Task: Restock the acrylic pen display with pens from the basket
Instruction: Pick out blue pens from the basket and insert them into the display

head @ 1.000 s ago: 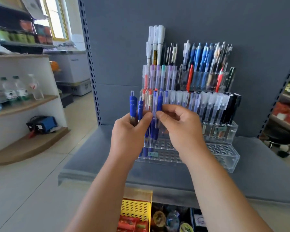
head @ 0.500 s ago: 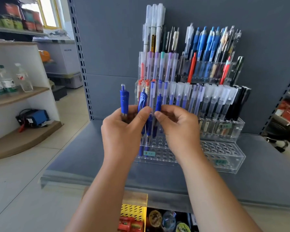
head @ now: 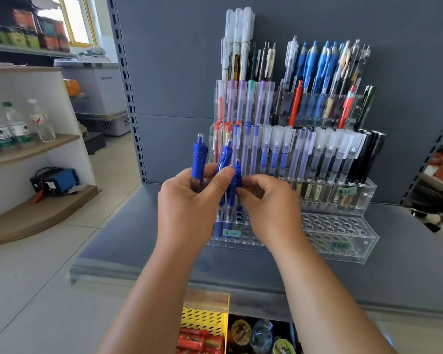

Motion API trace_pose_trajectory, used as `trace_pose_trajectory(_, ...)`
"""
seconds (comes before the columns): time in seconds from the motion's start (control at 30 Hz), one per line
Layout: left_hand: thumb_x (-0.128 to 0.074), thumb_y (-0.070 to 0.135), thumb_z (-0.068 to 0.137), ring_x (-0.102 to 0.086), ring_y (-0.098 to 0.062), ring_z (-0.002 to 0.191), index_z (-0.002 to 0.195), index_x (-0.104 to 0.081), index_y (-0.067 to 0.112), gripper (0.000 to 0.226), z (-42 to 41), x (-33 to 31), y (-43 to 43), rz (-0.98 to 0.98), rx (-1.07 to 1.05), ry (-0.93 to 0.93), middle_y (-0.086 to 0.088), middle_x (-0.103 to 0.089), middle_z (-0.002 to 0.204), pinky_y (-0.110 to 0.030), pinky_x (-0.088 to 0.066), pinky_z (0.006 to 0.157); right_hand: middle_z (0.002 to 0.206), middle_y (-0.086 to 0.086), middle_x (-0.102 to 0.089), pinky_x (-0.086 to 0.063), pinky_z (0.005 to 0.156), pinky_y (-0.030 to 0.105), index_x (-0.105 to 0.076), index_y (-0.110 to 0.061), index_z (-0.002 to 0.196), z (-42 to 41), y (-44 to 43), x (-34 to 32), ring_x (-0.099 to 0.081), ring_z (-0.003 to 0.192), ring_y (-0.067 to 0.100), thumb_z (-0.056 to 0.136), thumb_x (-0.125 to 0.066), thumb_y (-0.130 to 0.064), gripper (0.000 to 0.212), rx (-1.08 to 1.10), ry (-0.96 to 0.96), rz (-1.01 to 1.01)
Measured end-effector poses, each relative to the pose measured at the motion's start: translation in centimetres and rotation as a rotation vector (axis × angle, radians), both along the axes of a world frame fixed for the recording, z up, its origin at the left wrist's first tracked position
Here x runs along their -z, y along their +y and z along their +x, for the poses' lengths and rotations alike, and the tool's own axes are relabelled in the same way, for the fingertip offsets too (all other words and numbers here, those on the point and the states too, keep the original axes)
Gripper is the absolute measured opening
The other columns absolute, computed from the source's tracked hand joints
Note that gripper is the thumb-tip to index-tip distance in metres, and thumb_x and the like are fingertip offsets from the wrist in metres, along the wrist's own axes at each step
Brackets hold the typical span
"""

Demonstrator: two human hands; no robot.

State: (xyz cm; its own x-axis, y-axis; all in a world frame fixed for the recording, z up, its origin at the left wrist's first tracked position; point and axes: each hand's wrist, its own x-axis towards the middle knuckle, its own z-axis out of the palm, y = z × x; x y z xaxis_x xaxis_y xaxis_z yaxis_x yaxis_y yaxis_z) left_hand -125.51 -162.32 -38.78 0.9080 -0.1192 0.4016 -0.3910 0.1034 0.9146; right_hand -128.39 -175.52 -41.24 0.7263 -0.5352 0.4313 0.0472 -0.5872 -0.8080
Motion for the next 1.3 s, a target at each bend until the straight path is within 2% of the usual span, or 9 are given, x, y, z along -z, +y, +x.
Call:
trace_pose_trajectory(0.3, -0.074, 0.03, 0.086, -0.038, -0.004, 0.045, 0.08, -0.075, 0.023, 0.01, -0.8, 0.5, 0.6, 0.058, 0.062, -0.035, 0.013, -0.05, 0.046, -0.013, -0.036, 0.047, 0.079, -0.022, -0.062, -0.054, 0.069, 0.029, -0.062, -0.035, 0.089, -0.4, 0.5, -0.3, -0.059, 0.074, -0.003, 0.095, -0.064, -0.034, 0.006, 0.04, 0.067, -0.025)
trace_pose_trajectory(0.47, -0.069, 0.03, 0.091, -0.037, -0.007, 0.037, 0.078, -0.072, 0.013, 0.021, -1.0, 0.7, 0.6, 0.087, 0.074, -0.037, 0.005, -0.043, 0.045, -0.016, -0.034, 0.042, 0.076, -0.014, -0.065, -0.056, 0.066, 0.033, -0.068, -0.024, 0.088, -0.5, 0.4, -0.2, -0.062, 0.07, 0.005, 0.091, -0.068, -0.035, 0.011, 0.079, 0.13, -0.028)
trace_pose_trajectory(0.53, -0.069, 0.03, 0.091, -0.041, -0.007, 0.037, 0.077, -0.071, 0.011, 0.023, -1.0, 0.7, 0.6, 0.094, 0.082, -0.035, -0.003, -0.047, 0.046, -0.016, -0.035, 0.042, 0.075, -0.014, -0.065, -0.055, 0.066, 0.031, -0.07, -0.022, 0.091, -0.5, 0.3, -0.3, -0.062, 0.07, 0.005, 0.09, -0.069, -0.034, 0.012, 0.07, 0.16, -0.032)
trace_pose_trajectory(0.63, -0.07, 0.033, 0.09, -0.049, -0.014, 0.059, 0.081, -0.075, 0.023, 0.015, -0.8, 0.8, 0.7, 0.123, 0.09, -0.061, -0.023, -0.063, 0.071, -0.027, -0.045, 0.056, 0.078, -0.015, -0.064, -0.056, 0.069, 0.032, -0.069, -0.021, 0.093, -0.6, 0.4, -0.4, -0.062, 0.072, 0.005, 0.09, -0.07, -0.033, 0.012, 0.073, 0.161, -0.049)
trace_pose_trajectory(0.73, -0.074, 0.03, 0.087, -0.053, -0.02, 0.065, 0.087, -0.075, 0.035, 0.005, -0.9, 0.6, 0.7, 0.114, 0.068, -0.062, -0.019, -0.068, 0.079, -0.042, -0.055, 0.066, 0.081, -0.014, -0.061, -0.054, 0.07, 0.028, -0.064, -0.023, 0.092, -0.9, 0.4, -0.2, -0.06, 0.074, 0.003, 0.088, -0.073, -0.032, 0.013, 0.079, 0.125, -0.096)
trace_pose_trajectory(0.83, -0.079, 0.03, 0.082, -0.051, -0.016, 0.06, 0.08, -0.074, 0.034, 0.007, -1.0, 0.3, 0.6, 0.083, 0.019, -0.061, -0.007, -0.066, 0.065, -0.038, -0.051, 0.06, 0.077, -0.015, -0.062, -0.047, 0.065, 0.019, -0.064, -0.025, 0.086, -1.2, 0.3, -0.4, -0.059, 0.071, 0.001, 0.088, -0.071, -0.028, 0.009, 0.062, -0.052, -0.101)
trace_pose_trajectory(0.97, -0.082, 0.032, 0.078, -0.045, -0.015, 0.057, 0.082, -0.072, 0.041, 0.014, -1.4, -0.2, 0.3, 0.085, 0.052, -0.073, -0.003, -0.055, 0.058, -0.044, -0.053, 0.061, 0.07, -0.015, -0.067, -0.044, 0.058, 0.012, -0.072, -0.025, 0.085, -2.2, 1.0, -2.1, -0.058, 0.062, -0.001, 0.094, -0.066, -0.019, 0.012, -0.174, -0.277, 0.19)
trace_pose_trajectory(1.17, -0.086, 0.031, 0.073, -0.068, -0.024, 0.065, 0.084, -0.069, 0.031, 0.021, -1.7, -0.7, 0.1, 0.113, 0.087, -0.056, -0.001, -0.072, 0.07, -0.046, -0.06, 0.068, 0.079, -0.004, -0.075, -0.048, 0.054, 0.023, -0.075, -0.029, 0.083, -3.3, 0.7, -2.8, -0.064, 0.067, 0.006, 0.096, -0.063, -0.016, 0.022, -0.371, -0.194, 0.465)
trace_pose_trajectory(1.3, -0.085, 0.033, 0.071, -0.041, -0.013, 0.05, 0.071, -0.065, 0.012, 0.029, -1.5, -0.4, 0.1, 0.149, 0.104, -0.107, -0.001, -0.053, 0.052, -0.03, -0.042, 0.052, 0.075, -0.003, -0.071, -0.044, 0.061, 0.03, -0.079, -0.029, 0.081, -3.4, 0.2, -2.5, -0.061, 0.068, 0.008, 0.096, -0.061, -0.02, 0.024, -0.455, -0.109, 0.549)
